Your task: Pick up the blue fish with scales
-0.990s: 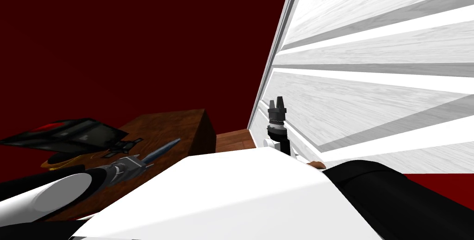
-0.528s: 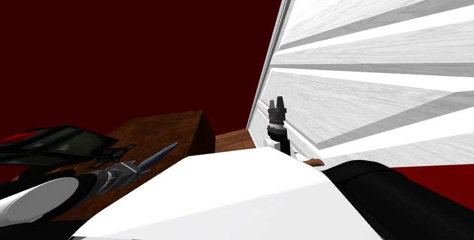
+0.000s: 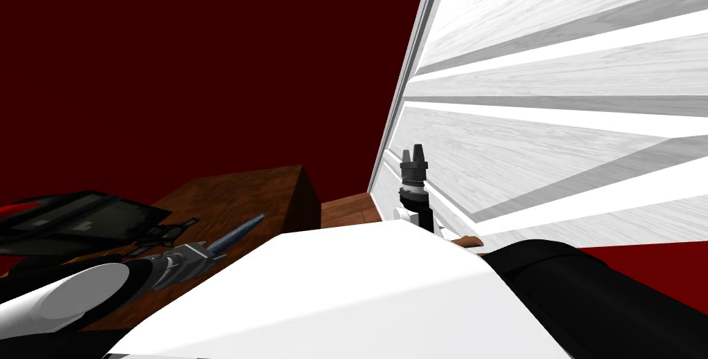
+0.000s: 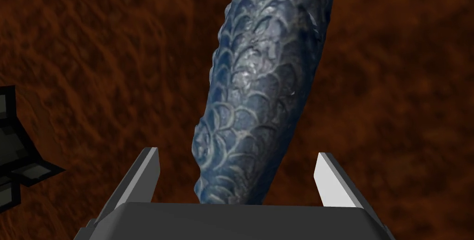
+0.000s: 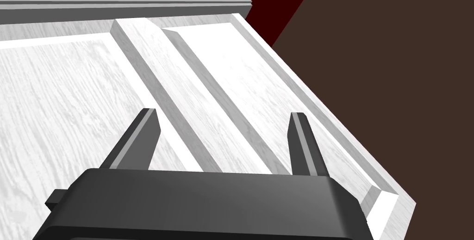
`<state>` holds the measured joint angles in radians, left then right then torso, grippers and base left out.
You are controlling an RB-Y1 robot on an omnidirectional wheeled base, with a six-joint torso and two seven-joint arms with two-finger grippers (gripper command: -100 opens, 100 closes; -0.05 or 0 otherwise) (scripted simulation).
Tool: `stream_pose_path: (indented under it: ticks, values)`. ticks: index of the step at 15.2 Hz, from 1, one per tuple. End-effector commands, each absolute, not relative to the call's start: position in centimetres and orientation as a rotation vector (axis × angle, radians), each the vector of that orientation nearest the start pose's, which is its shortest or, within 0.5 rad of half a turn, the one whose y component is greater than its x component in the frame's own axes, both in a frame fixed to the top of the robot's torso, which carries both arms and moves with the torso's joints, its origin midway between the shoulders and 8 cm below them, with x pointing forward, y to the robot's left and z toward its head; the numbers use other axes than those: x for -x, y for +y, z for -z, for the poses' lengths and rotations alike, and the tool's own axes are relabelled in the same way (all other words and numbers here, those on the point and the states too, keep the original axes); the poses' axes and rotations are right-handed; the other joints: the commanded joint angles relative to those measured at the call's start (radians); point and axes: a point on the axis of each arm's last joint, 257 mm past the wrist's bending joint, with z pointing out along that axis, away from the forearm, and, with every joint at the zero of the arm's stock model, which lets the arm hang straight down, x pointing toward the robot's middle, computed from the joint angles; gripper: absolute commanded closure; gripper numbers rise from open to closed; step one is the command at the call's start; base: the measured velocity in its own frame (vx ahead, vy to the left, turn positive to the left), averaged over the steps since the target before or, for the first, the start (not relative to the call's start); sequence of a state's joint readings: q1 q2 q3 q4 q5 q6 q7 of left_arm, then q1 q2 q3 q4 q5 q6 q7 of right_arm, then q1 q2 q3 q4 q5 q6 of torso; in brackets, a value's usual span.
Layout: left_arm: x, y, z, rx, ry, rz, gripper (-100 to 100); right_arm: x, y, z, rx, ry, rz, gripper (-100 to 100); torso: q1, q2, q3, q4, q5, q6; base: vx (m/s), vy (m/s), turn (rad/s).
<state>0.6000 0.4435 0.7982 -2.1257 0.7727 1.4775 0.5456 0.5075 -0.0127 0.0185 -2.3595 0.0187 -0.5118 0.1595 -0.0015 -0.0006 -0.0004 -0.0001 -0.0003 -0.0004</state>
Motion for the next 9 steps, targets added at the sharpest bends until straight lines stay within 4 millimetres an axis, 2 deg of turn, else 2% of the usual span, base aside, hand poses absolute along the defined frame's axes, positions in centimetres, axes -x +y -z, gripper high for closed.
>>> stream_pose_path:
  ticks: [1, 5, 6, 8, 9]
  values:
    - [-15.9, 54.6, 29.8, 2.717, 0.693, 0.42, 100, -32.6, -26.6, -5.9, -0.514, 0.607, -1.176, 0, 0.0, 0.0, 0.0, 0.0, 0.0, 0.0, 0.0, 0.0, 0.0]
    - [-15.9, 54.6, 29.7, 2.715, 0.696, 0.42, 100, -32.6, -26.6, -5.9, -0.514, 0.607, -1.176, 0, 0.001, 0.0, 0.0, 0.0, 0.001, 0.0, 0.0, 0.0, 0.0]
    - [-15.7, 54.2, 28.8, 2.718, 0.697, 0.421, 100, -32.6, -26.6, -5.9, -0.514, 0.607, -1.176, 0, 0.001, 0.0, 0.0, 0.0, 0.001, 0.0, -0.001, 0.005, 0.028]
    - [-15.6, 53.9, 28.2, 2.718, 0.7, 0.42, 100, -32.6, -26.6, -5.9, -0.514, 0.607, -1.176, 0, 0.001, 0.0, 0.0, 0.0, 0.0, -0.001, -0.002, 0.012, 0.032]
    - [-15.8, 54.1, 28.6, 2.715, 0.7, 0.423, 100, -32.6, -26.6, -5.9, -0.514, 0.607, -1.176, 0, 0.001, 0.001, 0.0, 0.0, 0.0, 0.0, -0.001, 0.008, 0.009]
